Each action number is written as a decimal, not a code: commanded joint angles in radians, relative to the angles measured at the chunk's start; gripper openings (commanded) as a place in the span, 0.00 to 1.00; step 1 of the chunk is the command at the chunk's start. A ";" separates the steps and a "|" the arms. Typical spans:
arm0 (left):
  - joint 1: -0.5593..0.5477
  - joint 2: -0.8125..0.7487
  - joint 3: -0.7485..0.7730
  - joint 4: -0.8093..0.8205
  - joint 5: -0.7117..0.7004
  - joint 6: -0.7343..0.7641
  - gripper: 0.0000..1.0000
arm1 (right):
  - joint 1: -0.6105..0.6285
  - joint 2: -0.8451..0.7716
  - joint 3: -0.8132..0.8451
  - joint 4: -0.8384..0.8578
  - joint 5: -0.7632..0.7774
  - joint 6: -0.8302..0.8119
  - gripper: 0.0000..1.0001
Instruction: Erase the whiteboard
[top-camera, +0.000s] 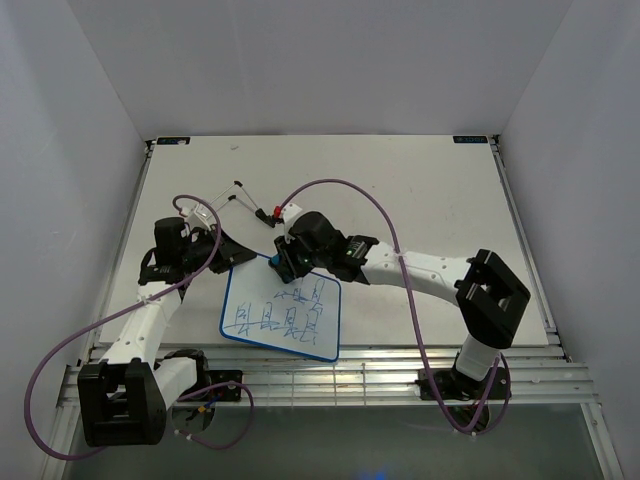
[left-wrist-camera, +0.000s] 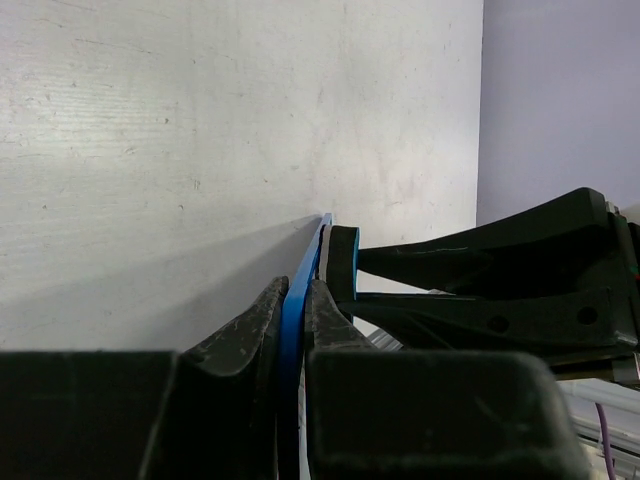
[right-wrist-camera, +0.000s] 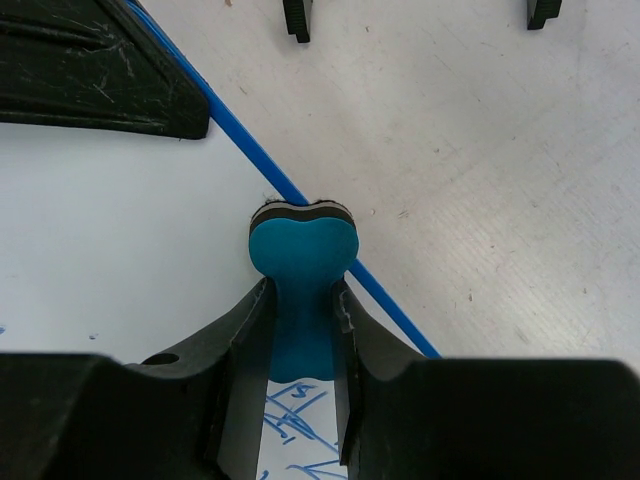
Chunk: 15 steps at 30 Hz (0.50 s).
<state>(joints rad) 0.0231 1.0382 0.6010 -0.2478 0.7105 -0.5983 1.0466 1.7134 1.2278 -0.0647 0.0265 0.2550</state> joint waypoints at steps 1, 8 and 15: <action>-0.006 -0.021 0.003 0.025 -0.066 0.048 0.00 | 0.020 -0.023 -0.021 0.009 -0.005 0.021 0.08; -0.008 -0.021 0.010 0.015 -0.098 0.042 0.00 | 0.081 -0.052 -0.054 0.094 -0.140 0.056 0.08; -0.008 -0.046 0.013 -0.019 -0.196 0.029 0.00 | 0.247 0.017 0.078 0.094 -0.042 0.076 0.08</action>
<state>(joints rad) 0.0223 1.0286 0.6010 -0.2588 0.6815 -0.6037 1.2182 1.6901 1.2465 -0.0174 -0.0002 0.2897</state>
